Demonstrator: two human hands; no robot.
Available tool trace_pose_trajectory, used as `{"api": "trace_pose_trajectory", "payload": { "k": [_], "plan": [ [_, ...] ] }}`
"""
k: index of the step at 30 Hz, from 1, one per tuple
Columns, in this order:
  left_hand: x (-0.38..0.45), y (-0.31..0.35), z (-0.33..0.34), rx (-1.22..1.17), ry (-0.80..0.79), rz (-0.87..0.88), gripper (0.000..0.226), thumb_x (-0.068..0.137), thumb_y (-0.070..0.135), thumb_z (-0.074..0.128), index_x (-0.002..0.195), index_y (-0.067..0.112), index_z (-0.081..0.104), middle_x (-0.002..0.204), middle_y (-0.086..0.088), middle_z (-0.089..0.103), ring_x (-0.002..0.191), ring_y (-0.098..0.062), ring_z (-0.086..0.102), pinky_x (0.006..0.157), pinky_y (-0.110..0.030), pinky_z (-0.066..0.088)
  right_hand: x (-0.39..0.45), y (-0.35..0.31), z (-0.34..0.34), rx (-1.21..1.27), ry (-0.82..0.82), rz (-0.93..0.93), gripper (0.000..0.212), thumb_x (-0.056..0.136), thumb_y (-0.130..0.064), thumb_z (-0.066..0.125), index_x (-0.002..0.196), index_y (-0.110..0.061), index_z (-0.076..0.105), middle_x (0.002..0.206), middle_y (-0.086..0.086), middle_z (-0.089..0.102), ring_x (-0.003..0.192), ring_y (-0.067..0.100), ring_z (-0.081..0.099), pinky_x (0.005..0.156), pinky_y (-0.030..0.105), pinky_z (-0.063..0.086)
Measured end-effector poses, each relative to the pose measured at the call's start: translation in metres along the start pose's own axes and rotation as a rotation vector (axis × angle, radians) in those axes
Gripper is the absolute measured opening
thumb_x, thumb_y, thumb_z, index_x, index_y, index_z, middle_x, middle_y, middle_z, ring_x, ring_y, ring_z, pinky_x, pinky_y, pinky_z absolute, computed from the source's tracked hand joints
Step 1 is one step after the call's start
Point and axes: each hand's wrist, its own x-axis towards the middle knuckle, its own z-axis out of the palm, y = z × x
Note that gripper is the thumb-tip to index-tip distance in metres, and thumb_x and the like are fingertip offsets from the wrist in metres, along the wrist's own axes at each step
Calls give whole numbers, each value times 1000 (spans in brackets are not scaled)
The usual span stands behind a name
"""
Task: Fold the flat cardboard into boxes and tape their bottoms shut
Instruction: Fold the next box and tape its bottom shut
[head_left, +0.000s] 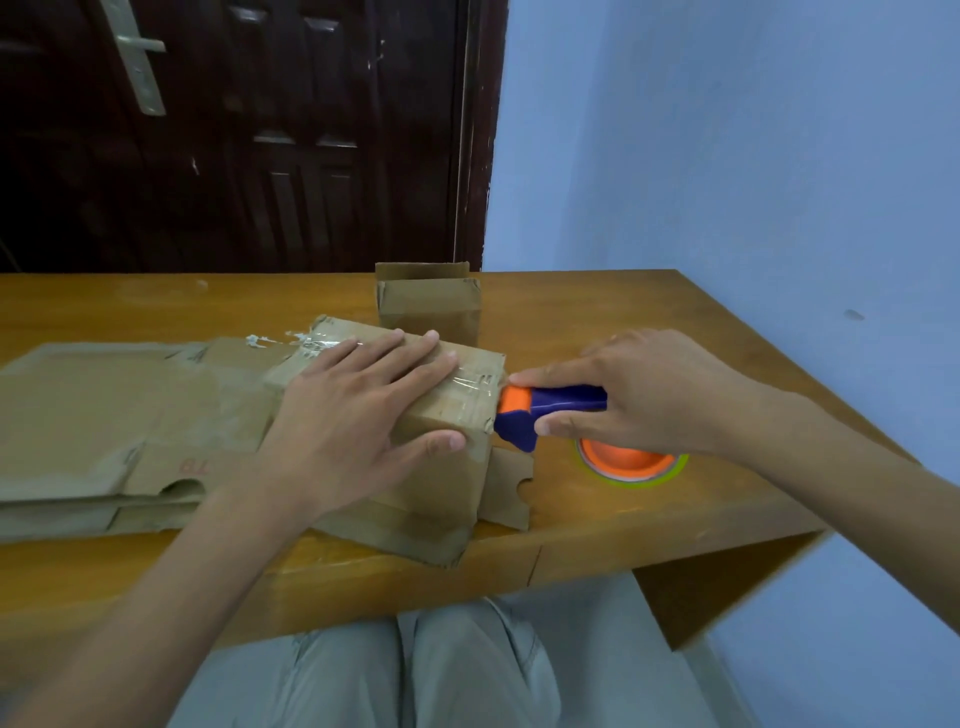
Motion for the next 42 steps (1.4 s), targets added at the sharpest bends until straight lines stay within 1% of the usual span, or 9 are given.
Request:
{"api": "trace_pose_trajectory", "payload": {
  "k": [5, 10, 14, 19, 22, 27, 32, 36, 42],
  "plan": [
    [-1, 0, -1, 4, 6, 11, 82, 94, 89, 10, 163, 47, 19, 170, 10, 29, 157, -20, 31, 126, -46, 30, -2, 3, 6, -153, 72, -99, 73, 91, -81, 9, 159, -58, 15, 101, -11, 62, 75, 9, 49, 56, 21, 32],
    [-1, 1, -4, -1, 7, 14, 80, 93, 90, 10, 162, 51, 21, 170, 11, 29, 157, -19, 30, 126, -46, 29, -5, 1, 12, -258, 193, -108, 78, 91, -80, 0, 159, -52, 26, 101, -5, 67, 67, 11, 42, 51, 22, 15],
    [-1, 2, -5, -15, 13, 17, 79, 93, 90, 12, 160, 51, 27, 169, 11, 32, 156, -19, 31, 125, -46, 31, -4, 8, 19, -305, 196, -126, 73, 96, -81, 9, 159, -50, 28, 100, -2, 66, 69, 12, 48, 53, 25, 27],
    [-3, 2, -7, -23, 14, 19, 79, 93, 90, 13, 160, 51, 29, 168, 11, 33, 156, -19, 32, 125, -48, 30, -1, 10, 53, -227, 20, -78, 72, 94, -83, 17, 159, -53, 25, 112, -5, 67, 82, 11, 51, 63, 27, 48],
    [-2, 2, -5, -8, 25, 9, 80, 91, 91, 9, 160, 54, 24, 170, 14, 28, 158, -16, 27, 127, -44, 26, -4, 19, 61, -129, 72, 48, 79, 86, -86, 8, 159, -56, 14, 111, -11, 65, 87, 11, 57, 69, 25, 53],
    [-2, 1, -2, -1, 34, 1, 79, 92, 91, 12, 160, 54, 26, 169, 15, 30, 157, -15, 29, 126, -40, 24, -15, 20, 78, 29, 265, 172, 72, 94, -83, 17, 161, -54, 16, 104, -18, 60, 79, 6, 54, 59, 17, 39],
    [-2, 7, -3, 6, 60, -50, 78, 93, 90, 14, 159, 52, 30, 166, 12, 37, 154, -17, 35, 124, -43, 30, -22, 21, 103, 329, 419, 276, 62, 104, -64, 32, 162, -55, 10, 102, -8, 47, 80, 10, 51, 61, 29, 47],
    [-3, 10, -3, 12, 56, -72, 79, 93, 90, 13, 159, 51, 33, 166, 12, 37, 155, -18, 34, 124, -43, 29, -19, 22, 119, 113, 443, 233, 72, 104, -49, 50, 166, -41, 15, 107, -4, 36, 90, 12, 33, 75, 32, 35],
    [0, 13, -3, 18, 40, -104, 81, 92, 90, 8, 160, 51, 31, 167, 10, 36, 156, -20, 33, 125, -45, 29, -12, 26, 147, -129, 380, 222, 82, 100, -25, 61, 166, -39, 15, 122, 15, 51, 105, 30, 50, 86, 44, 41]
  ]
}}
